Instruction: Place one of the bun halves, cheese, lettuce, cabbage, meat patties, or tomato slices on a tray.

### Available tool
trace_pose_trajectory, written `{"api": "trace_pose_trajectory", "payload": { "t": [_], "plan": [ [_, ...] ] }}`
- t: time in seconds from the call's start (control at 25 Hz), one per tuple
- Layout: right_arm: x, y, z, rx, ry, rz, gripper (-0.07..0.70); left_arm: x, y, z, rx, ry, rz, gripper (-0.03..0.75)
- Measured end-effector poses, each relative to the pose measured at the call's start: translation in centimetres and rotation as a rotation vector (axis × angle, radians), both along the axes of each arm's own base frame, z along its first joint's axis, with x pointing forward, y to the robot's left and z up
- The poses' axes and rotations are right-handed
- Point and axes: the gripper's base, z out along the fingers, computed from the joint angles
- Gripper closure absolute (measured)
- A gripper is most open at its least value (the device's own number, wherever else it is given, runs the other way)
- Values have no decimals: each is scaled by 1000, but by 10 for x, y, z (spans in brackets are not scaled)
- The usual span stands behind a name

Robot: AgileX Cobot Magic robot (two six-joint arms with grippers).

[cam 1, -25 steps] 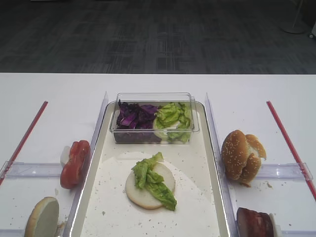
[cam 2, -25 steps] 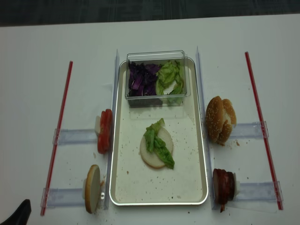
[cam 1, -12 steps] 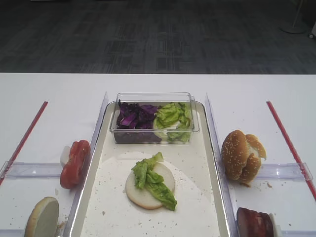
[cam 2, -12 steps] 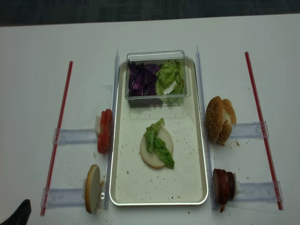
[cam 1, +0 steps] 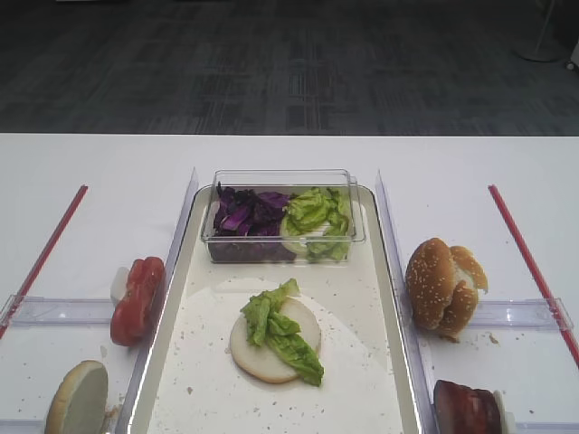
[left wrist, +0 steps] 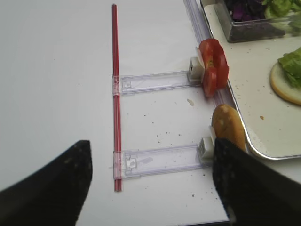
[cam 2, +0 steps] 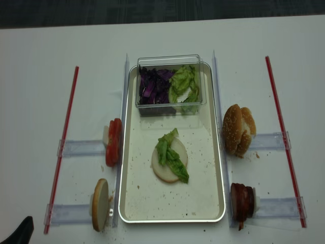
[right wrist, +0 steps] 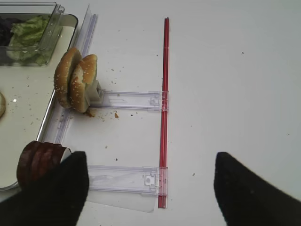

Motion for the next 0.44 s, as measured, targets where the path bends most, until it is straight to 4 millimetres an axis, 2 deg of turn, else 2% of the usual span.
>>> {"api": "trace_pose_trajectory", "payload": {
  "t": [0.44],
  "plan": [
    [0,0,0,0,0,0,60,0,0,0,0,0,0,224]
  ]
}}
